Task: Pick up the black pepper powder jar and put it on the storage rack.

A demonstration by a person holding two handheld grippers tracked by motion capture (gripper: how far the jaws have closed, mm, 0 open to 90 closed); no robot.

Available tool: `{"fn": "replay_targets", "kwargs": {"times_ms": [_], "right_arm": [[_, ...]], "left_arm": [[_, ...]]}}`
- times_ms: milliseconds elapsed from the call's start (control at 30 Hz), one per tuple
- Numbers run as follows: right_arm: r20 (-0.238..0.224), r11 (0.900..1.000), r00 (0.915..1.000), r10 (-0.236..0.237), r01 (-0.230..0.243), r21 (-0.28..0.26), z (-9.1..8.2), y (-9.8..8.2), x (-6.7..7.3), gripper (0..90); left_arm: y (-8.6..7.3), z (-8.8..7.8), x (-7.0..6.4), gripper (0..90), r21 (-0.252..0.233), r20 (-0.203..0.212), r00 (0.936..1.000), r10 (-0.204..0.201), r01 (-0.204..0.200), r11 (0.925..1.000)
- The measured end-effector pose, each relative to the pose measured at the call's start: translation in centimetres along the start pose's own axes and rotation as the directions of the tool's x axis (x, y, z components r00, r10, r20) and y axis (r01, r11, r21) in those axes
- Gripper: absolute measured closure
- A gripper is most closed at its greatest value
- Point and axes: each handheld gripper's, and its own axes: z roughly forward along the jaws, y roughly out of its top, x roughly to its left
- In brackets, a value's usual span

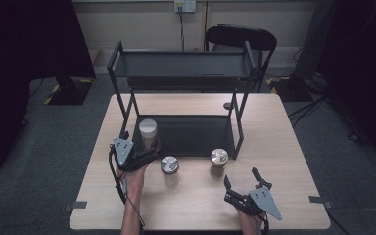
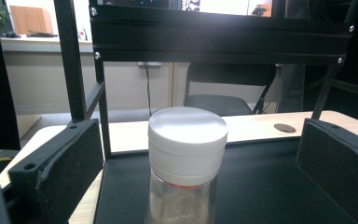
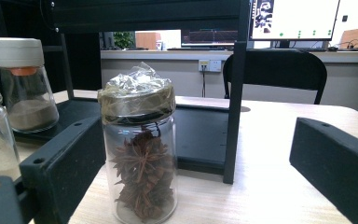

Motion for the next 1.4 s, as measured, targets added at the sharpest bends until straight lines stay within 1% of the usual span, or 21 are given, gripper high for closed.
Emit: {"fn": "replay_targets", "kwargs": {"times_ms": [133, 167, 300, 433, 600, 733, 833, 933, 1000, 1100, 1233, 1400], "right_arm": [[0.0, 1.0, 1.0, 0.0, 0.0, 0.0, 0.0, 0.0, 0.0, 2.5], [0.0, 1.0, 1.0, 0.0, 0.0, 0.0, 0.0, 0.0, 0.0, 2.5], [0.001, 1.0, 1.0, 0.001, -0.001, 0.0, 0.0, 0.0, 0.0, 2.5], [0.001, 1.0, 1.0, 0.0, 0.0, 0.0, 0.0, 0.0, 0.0, 2.5], [0.002, 1.0, 1.0, 0.0, 0.0, 0.0, 0.0, 0.0, 0.0, 2.5], [0.003, 1.0, 1.0, 0.0, 0.0, 0.0, 0.0, 0.0, 0.0, 2.5], [0.003, 1.0, 1.0, 0.0, 0.0, 0.0, 0.0, 0.0, 0.0, 2.5], [0.002, 1.0, 1.0, 0.0, 0.0, 0.0, 0.0, 0.0, 0.0, 2.5], [0.002, 1.0, 1.0, 0.0, 0.0, 0.001, 0.0, 0.0, 0.0, 2.5], [0.002, 1.0, 1.0, 0.0, 0.0, 0.0, 0.0, 0.0, 0.0, 2.5], [0.002, 1.0, 1.0, 0.0, 0.0, 0.001, 0.0, 0.0, 0.0, 2.5], [0.002, 1.0, 1.0, 0.0, 0.0, 0.001, 0.0, 0.0, 0.0, 2.5]], "left_arm": [[-0.1, -0.4, 0.0, 0.0, -0.005, -0.002, 1.0, -0.003, 0.003, 1.0], [-0.2, -0.7, 0.1, 0.0, -0.013, 0.0, 1.0, -0.005, 0.005, 0.9999], [-0.5, -1.3, 0.1, 0.0, -0.025, -0.015, 0.9999, -0.002, 0.002, 0.9997], [-0.8, -1.8, 0.1, 0.0, -0.037, -0.026, 0.9996, -0.009, 0.008, 0.9993], [-1.2, -2.3, 0.1, 0.0, -0.035, -0.035, 0.9994, 0.002, -0.003, 0.9994], [-1.8, -2.8, 0.0, 0.0, -0.035, -0.036, 0.9994, -0.003, 0.001, 0.9994], [-2.2, -3.1, -0.1, 0.0, -0.027, -0.044, 0.999, 0.008, -0.009, 0.9996], [-2.7, -3.5, -0.1, 0.0, -0.026, -0.055, 0.9985, 0.0, -0.001, 0.9997], [-3.0, -3.7, -0.1, 0.0, -0.03, -0.057, 0.9982, -0.015, 0.013, 0.9995], [-3.3, -4.1, -0.1, 0.0, -0.036, -0.063, 0.9978, -0.019, 0.017, 0.9992], [-3.6, -4.5, -0.2, 0.0, -0.04, -0.07, 0.9975, 0.0, -0.002, 0.9992], [-4.2, -5.0, -0.3, 0.0, -0.052, -0.079, 0.9969, 0.002, -0.006, 0.9986]]}}
